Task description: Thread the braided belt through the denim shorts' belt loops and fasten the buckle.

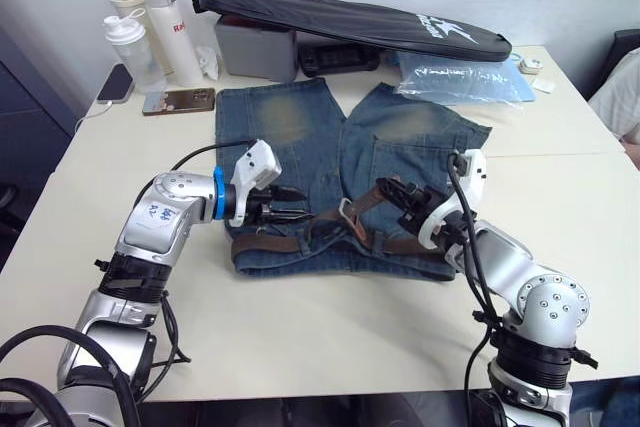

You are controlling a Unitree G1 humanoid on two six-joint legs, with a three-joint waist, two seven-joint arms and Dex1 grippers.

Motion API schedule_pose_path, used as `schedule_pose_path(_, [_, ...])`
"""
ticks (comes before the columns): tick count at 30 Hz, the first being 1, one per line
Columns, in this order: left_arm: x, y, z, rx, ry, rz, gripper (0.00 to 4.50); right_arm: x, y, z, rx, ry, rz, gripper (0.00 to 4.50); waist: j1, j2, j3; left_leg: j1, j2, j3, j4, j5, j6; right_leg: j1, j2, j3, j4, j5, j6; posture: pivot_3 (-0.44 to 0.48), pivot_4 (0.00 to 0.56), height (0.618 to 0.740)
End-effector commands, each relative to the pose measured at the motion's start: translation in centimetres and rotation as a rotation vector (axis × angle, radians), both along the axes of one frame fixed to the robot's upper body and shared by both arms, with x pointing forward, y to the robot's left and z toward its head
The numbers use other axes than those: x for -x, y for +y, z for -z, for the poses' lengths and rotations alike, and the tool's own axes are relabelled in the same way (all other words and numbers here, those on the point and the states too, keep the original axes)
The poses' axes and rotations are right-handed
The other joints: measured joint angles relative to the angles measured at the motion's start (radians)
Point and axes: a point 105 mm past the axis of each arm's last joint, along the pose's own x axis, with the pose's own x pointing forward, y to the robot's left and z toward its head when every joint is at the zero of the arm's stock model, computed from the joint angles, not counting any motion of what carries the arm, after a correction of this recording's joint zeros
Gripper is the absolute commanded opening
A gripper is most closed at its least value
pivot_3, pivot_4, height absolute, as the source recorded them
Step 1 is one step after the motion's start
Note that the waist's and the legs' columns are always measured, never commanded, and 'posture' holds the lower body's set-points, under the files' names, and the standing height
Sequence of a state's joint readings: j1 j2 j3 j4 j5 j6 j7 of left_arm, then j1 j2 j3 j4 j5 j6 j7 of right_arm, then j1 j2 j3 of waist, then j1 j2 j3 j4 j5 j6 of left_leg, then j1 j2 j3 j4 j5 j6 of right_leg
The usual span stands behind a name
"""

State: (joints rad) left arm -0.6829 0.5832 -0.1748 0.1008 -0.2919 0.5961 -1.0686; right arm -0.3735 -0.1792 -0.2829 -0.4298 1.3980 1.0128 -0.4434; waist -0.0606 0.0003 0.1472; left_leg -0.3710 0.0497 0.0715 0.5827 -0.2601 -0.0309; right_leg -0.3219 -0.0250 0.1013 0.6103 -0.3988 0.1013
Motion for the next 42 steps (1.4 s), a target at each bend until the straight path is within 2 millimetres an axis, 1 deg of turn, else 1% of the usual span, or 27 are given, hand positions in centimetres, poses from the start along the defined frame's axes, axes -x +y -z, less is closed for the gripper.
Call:
schedule_pose_path(1, [1.0, 0.2, 0.5, -0.041, 0.002, 0.07, 0.74, 0.4, 0.0, -1.0, -0.013, -0.044, -0.011, 0.0, 0.001, 0.0, 0.0, 0.0, 0.0, 0.0, 0.0, 0.0, 0.0, 0.0, 0.0, 0.0, 0.0, 0.0, 0.0, 0.0, 0.15, 0.74])
schedule_pose_path(2, [1.1, 0.2, 0.6, -0.049, 0.004, 0.077, 0.27, 0.4, -0.1, -1.0, -0.012, -0.045, -0.01, 0.0, 0.002, 0.0, 0.0, 0.0, 0.0, 0.0, 0.0, 0.0, 0.0, 0.0, 0.0, 0.0, 0.0, 0.0, 0.0, 0.0, 0.15, 0.74])
schedule_pose_path(3, [0.9, 0.2, 1.0, -0.068, -0.008, 0.075, 0.05, 0.4, -0.2, -1.1, -0.011, -0.048, -0.008, 0.0, 0.003, -0.001, 0.0, 0.0, 0.0, 0.0, 0.0, 0.0, 0.0, 0.0, -0.001, 0.0, 0.0, 0.0, 0.0, 0.0, 0.15, 0.74])
schedule_pose_path(5, [0.5, -0.3, 1.7, -0.094, -0.024, 0.059, 0.05, 0.4, -0.2, -1.3, -0.006, -0.055, -0.008, 0.0, 0.005, -0.001, 0.0, -0.001, 0.0, 0.0, 0.0, 0.0, 0.001, 0.0, -0.001, 0.0, 0.0, 0.0, 0.0, 0.0, 0.15, 0.74])
schedule_pose_path(7, [0.3, -0.6, 2.9, -0.143, -0.03, 0.057, 0.05, 0.4, -0.2, -1.5, -0.001, -0.063, -0.011, 0.0, 0.004, -0.002, 0.0, -0.001, -0.001, 0.0, 0.001, 0.0, 0.001, 0.0, -0.001, 0.0, -0.001, 0.0, 0.0, 0.0, 0.15, 0.74])
schedule_pose_path(11, [-0.2, -0.6, 4.2, -0.185, -0.031, 0.022, 0.05, 0.4, -0.2, -2.0, 0.006, -0.079, -0.013, 0.0, 0.003, -0.002, 0.0, -0.001, 0.0, 0.0, 0.0, 0.0, 0.002, 0.0, 0.0, 0.0, 0.0, 0.0, 0.0, 0.0, 0.15, 0.74])
schedule_pose_path(15, [-2.3, -0.8, 2.4, -0.064, -0.025, -0.099, 0.05, 0.5, -0.3, -2.3, 0.011, -0.092, -0.014, 0.0, 0.006, -0.003, 0.0, -0.001, 0.0, 0.0, 0.002, 0.0, 0.003, 0.0, 0.0, 0.0, 0.0, 0.0, 0.0, 0.0, 0.15, 0.74])
schedule_pose_path(19, [-3.2, -1.3, 0.3, 0.051, 0.009, -0.141, 0.05, 0.6, -0.4, -2.3, 0.013, -0.092, -0.013, 0.0, 0.005, -0.003, 0.0, -0.002, 0.0, 0.0, 0.002, 0.0, 0.003, 0.0, -0.001, 0.0, 0.001, 0.001, 0.001, 0.0, 0.15, 0.74])
schedule_pose_path(20, [-3.2, -1.3, 0.3, 0.03, 0.009, -0.13, 0.05, 0.6, -0.4, -2.3, 0.014, -0.094, -0.012, 0.0, 0.005, -0.003, 0.0, -0.002, 0.0, -0.001, 0.002, 0.0, 0.003, 0.0, 0.0, 0.0, 0.0, 0.001, 0.001, 0.0, 0.15, 0.74])
schedule_pose_path(22, [-2.9, -1.2, 1.3, -0.071, 0.001, -0.101, 0.05, 0.6, -0.4, -2.4, 0.024, -0.101, -0.012, 0.0, 0.004, -0.003, 0.0, -0.002, 0.0, -0.001, 0.001, 0.0, 0.003, 0.0, 0.0, 0.0, 0.0, 0.001, 0.001, 0.0, 0.15, 0.74])
schedule_pose_path(25, [-2.0, -0.8, 3.4, -0.229, 0.021, -0.057, 0.05, 0.7, -0.4, -2.9, 0.035, -0.118, -0.013, 0.0, 0.003, -0.003, 0.0, -0.001, 0.0, 0.0, 0.001, 0.0, 0.002, 0.0, 0.0, 0.0, 0.0, 0.001, 0.001, 0.0, 0.15, 0.74])
schedule_pose_path(28, [-1.8, -0.2, 4.7, -0.311, 0.04, -0.054, 0.05, 0.8, -0.3, -3.5, 0.055, -0.145, -0.015, 0.0, 0.003, -0.003, 0.0, -0.001, 0.0, 0.0, 0.0, 0.001, 0.002, 0.0, 0.0, 0.001, 0.0, 0.001, 0.001, 0.0, 0.15, 0.74])
schedule_pose_path(30, [-1.8, 0.2, 5.3, -0.336, 0.049, -0.064, 0.05, 0.8, -0.4, -4.0, 0.103, -0.185, -0.014, 0.0, 0.004, -0.003, -0.001, -0.001, 0.0, 0.0, 0.001, 0.001, 0.002, 0.0, 0.0, 0.0, 0.0, 0.001, 0.001, 0.0, 0.15, 0.74])
schedule_pose_path(33, [-2.3, 1.0, 6.1, -0.398, 0.033, -0.085, 0.05, 1.1, 0.0, -5.4, 0.199, -0.296, -0.04, 0.0, 0.004, -0.004, -0.001, -0.001, 0.0, 0.0, 0.001, 0.0, 0.003, 0.0, -0.001, 0.001, 0.0, 0.001, 0.001, 0.0, 0.15, 0.74])
schedule_pose_path(37, [-2.4, 1.4, 6.8, -0.421, 0.029, -0.085, 0.05, 1.8, 0.4, -7.1, 0.406, -0.47, -0.075, 0.0, 0.005, -0.004, -0.002, 0.0, 0.0, 0.0, 0.001, 0.0, 0.003, 0.0, 0.0, 0.001, -0.002, 0.001, 0.001, 0.0, 0.15, 0.74])
schedule_pose_path(42, [-2.4, 1.6, 7.0, -0.421, 0.035, -0.084, 0.05, 2.4, 0.3, -8.7, 0.649, -0.644, -0.104, 0.0, 0.007, -0.003, -0.003, 0.0, 0.0, 0.0, 0.002, -0.001, 0.004, 0.0, -0.001, 0.001, -0.003, 0.001, 0.001, 0.0, 0.15, 0.74])
